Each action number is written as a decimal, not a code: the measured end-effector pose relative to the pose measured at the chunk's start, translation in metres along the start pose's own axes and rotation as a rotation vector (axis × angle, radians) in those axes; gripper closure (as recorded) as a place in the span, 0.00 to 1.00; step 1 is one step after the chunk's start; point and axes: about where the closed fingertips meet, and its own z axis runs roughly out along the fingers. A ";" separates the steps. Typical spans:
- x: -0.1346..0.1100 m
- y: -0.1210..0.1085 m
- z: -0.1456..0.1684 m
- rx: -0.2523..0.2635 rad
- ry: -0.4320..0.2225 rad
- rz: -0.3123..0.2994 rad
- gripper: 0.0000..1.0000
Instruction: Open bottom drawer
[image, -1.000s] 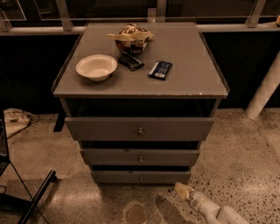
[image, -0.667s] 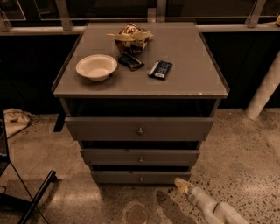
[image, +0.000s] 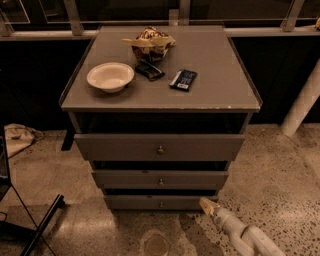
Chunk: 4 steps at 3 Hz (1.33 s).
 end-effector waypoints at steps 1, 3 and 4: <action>0.001 -0.005 0.011 0.007 -0.011 0.003 1.00; -0.006 -0.025 0.060 0.020 -0.014 -0.026 1.00; -0.015 -0.033 0.072 0.071 -0.014 -0.072 1.00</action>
Offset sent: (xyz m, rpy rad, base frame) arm 0.0759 0.0095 -0.0332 -0.0288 -0.0341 -0.0132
